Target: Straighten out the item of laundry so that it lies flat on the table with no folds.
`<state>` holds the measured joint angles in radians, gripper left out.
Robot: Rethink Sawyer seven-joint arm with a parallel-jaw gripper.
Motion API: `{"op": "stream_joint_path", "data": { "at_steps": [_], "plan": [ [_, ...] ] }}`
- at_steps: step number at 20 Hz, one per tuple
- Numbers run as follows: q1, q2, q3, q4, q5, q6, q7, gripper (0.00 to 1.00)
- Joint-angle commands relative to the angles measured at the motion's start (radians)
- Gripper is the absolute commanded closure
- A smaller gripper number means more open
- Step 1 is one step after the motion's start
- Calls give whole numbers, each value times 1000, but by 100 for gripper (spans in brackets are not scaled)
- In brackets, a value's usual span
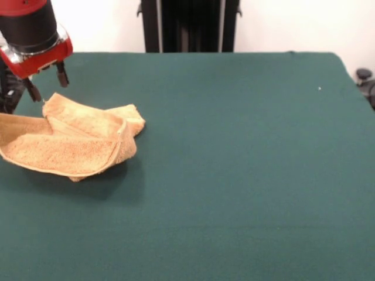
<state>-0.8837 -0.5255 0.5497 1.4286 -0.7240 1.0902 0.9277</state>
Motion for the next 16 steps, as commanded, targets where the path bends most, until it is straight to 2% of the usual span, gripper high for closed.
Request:
{"op": "stream_joint_path", "data": {
  "at_steps": [1, 6, 16],
  "plan": [
    [20, 135, 7, 55, 10, -103, -8, 0],
    [12, 156, 4, 34, -9, -122, -32, 0],
    [66, 178, -65, -53, -82, -25, -61, 0]
  ]
}}
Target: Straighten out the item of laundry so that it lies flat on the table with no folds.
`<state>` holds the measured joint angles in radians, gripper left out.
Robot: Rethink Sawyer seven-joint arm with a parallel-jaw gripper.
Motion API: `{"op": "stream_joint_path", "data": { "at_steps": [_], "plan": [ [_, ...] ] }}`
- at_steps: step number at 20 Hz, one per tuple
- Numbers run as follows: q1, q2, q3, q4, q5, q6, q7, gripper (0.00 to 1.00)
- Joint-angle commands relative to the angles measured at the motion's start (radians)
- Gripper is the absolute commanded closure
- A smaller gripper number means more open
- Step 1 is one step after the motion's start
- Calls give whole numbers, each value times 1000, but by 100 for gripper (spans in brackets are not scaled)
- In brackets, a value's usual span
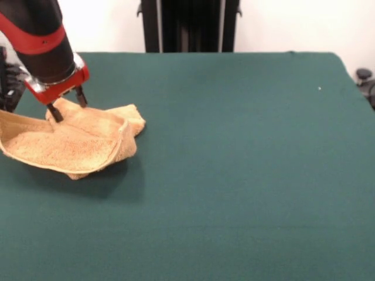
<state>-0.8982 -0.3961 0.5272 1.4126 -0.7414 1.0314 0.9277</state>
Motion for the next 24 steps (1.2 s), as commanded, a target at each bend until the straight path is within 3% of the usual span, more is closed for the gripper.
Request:
{"op": "stream_joint_path", "data": {
  "at_steps": [1, 14, 24],
  "plan": [
    [85, 50, -51, -42, -74, 35, -63, 0],
    [149, 93, -106, -124, -97, 58, -82, 0],
    [187, 97, -146, -158, -90, 157, -104, 0]
  ]
}}
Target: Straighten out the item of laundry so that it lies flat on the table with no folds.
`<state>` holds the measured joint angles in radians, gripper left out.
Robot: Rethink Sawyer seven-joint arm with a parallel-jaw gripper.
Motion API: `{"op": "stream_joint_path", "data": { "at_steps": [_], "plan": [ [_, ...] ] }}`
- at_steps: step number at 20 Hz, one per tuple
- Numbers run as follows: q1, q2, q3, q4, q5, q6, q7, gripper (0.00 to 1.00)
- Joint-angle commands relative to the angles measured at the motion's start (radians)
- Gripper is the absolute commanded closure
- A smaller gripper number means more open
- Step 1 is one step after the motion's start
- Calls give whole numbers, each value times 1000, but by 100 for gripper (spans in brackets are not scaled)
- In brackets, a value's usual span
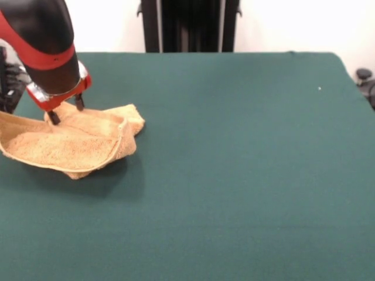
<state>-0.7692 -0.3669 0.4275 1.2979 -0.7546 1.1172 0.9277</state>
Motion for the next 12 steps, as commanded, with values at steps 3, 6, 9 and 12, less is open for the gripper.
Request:
{"op": "stream_joint_path", "data": {
  "at_steps": [3, 6, 9, 12],
  "plan": [
    [74, 54, -65, -45, -91, 87, -105, 0],
    [81, 30, -85, -32, -98, 81, -96, 0],
    [83, 24, -95, -28, -95, 70, -94, 0],
    [89, 18, -108, -25, -95, 58, -91, 0]
  ]
}}
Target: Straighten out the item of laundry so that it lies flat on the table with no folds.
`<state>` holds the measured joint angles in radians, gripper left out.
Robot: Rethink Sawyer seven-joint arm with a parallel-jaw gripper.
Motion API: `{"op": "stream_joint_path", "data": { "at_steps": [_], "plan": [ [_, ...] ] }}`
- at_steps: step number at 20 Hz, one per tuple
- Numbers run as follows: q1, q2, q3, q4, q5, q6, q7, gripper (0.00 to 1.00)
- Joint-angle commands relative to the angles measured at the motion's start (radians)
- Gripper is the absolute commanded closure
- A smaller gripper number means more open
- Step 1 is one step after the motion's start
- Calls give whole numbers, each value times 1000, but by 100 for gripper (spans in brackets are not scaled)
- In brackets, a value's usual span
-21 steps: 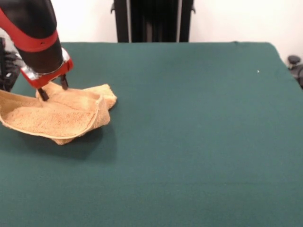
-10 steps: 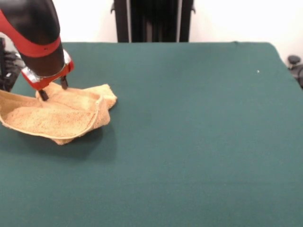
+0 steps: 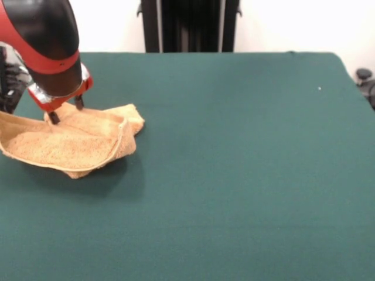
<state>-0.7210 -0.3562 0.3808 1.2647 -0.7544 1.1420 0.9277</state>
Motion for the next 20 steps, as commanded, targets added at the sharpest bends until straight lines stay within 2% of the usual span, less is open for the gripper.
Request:
{"op": "stream_joint_path", "data": {
  "at_steps": [1, 11, 20],
  "plan": [
    [44, 3, -69, 10, -98, 29, -88, 0],
    [73, -60, -118, 60, -108, 26, -75, 0],
    [39, -40, -102, 136, -68, -57, -64, 0]
  ]
}}
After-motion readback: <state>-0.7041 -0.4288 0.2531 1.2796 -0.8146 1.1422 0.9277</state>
